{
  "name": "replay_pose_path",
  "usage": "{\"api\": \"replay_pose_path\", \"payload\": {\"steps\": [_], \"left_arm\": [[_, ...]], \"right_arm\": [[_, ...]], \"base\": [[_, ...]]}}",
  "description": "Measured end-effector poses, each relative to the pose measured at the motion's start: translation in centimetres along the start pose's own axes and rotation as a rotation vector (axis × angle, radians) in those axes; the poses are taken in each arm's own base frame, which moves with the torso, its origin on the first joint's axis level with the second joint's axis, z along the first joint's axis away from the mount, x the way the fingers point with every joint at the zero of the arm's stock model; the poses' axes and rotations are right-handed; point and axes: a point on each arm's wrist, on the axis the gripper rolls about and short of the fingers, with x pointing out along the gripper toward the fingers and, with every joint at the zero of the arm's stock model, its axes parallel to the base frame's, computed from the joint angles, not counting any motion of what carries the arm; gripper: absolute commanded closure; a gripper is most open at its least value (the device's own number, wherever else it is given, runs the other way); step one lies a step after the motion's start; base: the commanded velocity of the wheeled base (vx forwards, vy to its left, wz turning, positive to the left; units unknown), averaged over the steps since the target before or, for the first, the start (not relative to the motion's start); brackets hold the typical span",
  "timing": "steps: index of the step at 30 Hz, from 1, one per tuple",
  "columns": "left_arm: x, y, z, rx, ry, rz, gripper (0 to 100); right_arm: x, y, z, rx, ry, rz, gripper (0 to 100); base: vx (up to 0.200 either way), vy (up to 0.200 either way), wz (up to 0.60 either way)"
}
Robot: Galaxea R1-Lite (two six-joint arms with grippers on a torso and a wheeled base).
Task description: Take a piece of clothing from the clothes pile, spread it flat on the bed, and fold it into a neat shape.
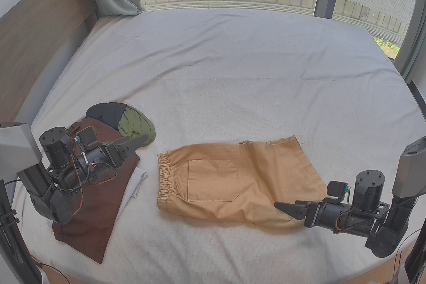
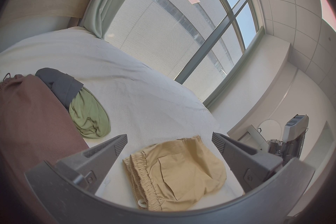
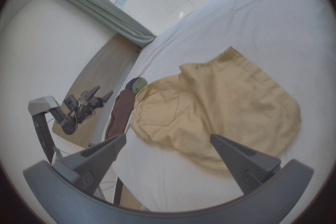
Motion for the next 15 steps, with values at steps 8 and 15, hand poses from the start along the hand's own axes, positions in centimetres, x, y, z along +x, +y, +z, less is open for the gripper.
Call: {"api": "replay_pose_path", "payload": {"steps": [8, 15], "left_arm": [[-1.0, -0.2, -1.2, -0.049, 0.078, -0.046, 0], [-1.1, 0.1, -2.0, -0.073, 0.107, -0.04, 0]], "right_arm": [[0.0, -0.6, 0.8, 0.009, -0.037, -0.016, 0], [0.2, -1.2, 0.7, 0.02, -0.03, -0.035, 0]], "base": [[0.0, 0.0, 0.0], [0.0, 0.0, 0.0]]}}
